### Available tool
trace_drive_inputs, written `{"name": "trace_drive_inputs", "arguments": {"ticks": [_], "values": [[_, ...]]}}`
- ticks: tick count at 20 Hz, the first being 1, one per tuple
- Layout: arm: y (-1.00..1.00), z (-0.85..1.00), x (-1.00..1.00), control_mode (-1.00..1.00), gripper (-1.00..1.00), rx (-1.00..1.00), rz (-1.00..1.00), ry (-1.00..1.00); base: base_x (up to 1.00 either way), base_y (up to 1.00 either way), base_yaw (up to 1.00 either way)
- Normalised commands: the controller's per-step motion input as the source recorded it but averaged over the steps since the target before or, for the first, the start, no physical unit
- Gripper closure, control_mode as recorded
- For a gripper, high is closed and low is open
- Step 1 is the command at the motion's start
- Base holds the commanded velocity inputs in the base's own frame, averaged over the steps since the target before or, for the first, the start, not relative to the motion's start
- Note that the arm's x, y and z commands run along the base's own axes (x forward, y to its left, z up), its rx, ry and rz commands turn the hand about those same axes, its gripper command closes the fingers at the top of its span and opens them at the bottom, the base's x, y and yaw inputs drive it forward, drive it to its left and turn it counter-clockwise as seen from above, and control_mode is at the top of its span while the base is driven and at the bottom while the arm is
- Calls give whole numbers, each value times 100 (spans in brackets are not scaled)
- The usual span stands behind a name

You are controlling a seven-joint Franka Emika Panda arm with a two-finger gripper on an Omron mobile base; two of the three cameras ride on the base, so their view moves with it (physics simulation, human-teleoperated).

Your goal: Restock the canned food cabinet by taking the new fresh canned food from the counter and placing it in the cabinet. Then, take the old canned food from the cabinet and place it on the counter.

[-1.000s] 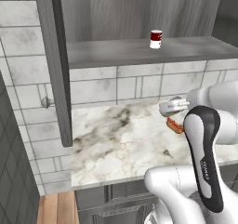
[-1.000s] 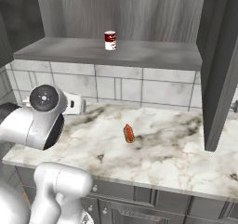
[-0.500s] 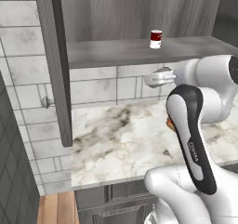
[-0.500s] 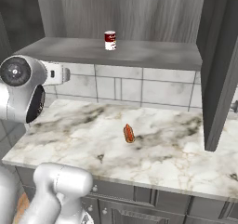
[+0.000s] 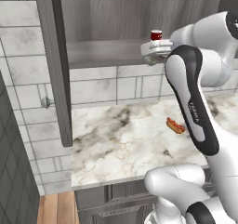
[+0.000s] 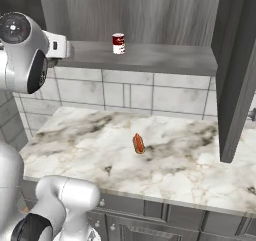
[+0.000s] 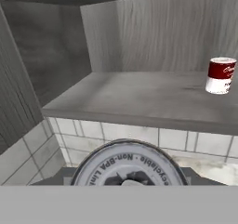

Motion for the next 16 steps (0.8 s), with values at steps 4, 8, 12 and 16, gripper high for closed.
{"name": "trace_drive_inputs", "arguments": {"ticks": [4, 8, 12, 16], "values": [[2, 1, 87, -100, 100, 0, 0, 0, 0, 0, 0], [8, -21, 95, -100, 100, -9, 0, 0, 0, 0, 0], [1, -31, 91, -100, 100, -8, -1, 0, 0, 0, 0], [1, -34, 78, -100, 100, -9, -3, 0, 0, 0, 0]]}}
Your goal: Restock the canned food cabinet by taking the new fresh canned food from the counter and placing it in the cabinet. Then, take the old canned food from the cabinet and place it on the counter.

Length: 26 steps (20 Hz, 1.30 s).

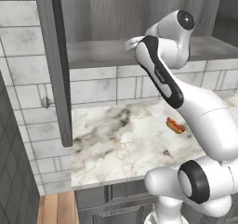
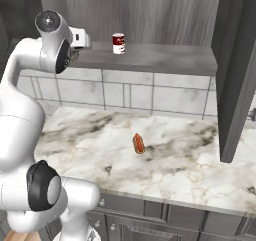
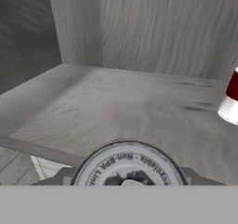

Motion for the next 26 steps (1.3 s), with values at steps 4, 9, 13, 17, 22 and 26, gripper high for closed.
{"name": "trace_drive_inputs", "arguments": {"ticks": [4, 9, 13, 17, 22, 26], "values": [[3, -26, 71, -100, 100, -6, -5, 1, 0, 0, 0], [7, -15, 60, -100, 100, -7, -6, 5, 0, 0, 0], [4, -5, 37, -100, -100, -5, -1, 3, 0, 0, 0], [0, -2, 23, -100, -100, 0, 0, -2, 0, 0, 0], [0, -2, 32, -100, -100, 0, 0, -1, 0, 0, 0], [0, -5, 42, -100, -100, 0, 0, -5, 0, 0, 0]]}}
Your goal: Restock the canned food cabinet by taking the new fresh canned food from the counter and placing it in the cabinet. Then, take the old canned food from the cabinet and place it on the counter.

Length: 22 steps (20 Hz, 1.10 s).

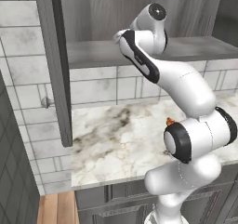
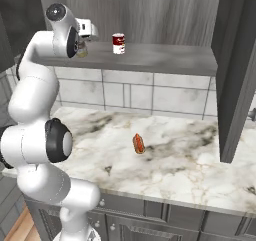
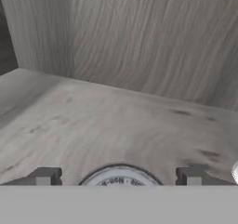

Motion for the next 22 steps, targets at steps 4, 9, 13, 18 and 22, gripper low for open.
{"name": "trace_drive_inputs", "arguments": {"ticks": [4, 9, 13, 18, 22], "values": [[1, -2, 42, -100, -100, 0, 0, -8, 0, 0, 0], [-3, 32, -21, -100, -100, 4, 0, -10, 0, 0, 0], [-15, 70, -45, -100, -100, 8, 0, -18, 0, 0, 0], [-69, 40, -76, -100, -100, 8, -10, -6, 0, 0, 0], [-100, -25, -94, -100, -100, 1, -15, 8, 0, 0, 0]]}}
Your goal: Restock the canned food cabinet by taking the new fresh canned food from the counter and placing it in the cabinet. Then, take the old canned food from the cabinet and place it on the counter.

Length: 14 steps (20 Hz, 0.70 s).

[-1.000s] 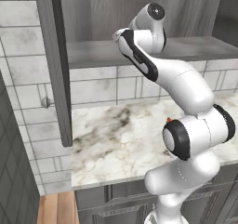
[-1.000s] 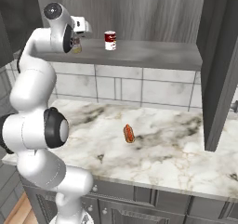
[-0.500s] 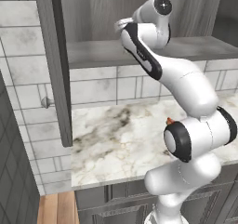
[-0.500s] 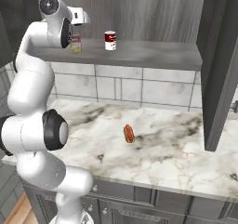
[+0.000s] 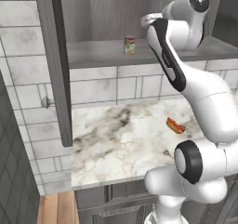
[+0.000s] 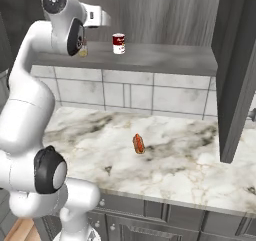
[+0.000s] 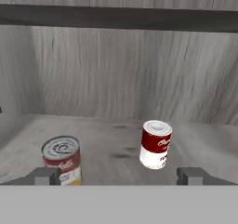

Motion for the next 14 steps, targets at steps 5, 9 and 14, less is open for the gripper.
{"name": "trace_drive_inputs", "arguments": {"ticks": [5, 9, 14], "values": [[-74, -46, -15, -100, -100, 0, -11, 13, 0, 0, 0], [-13, -42, 43, -100, -100, 0, -13, 25, 0, 0, 0], [-1, -22, 57, -100, -100, 0, -8, 16, 0, 0, 0]]}}
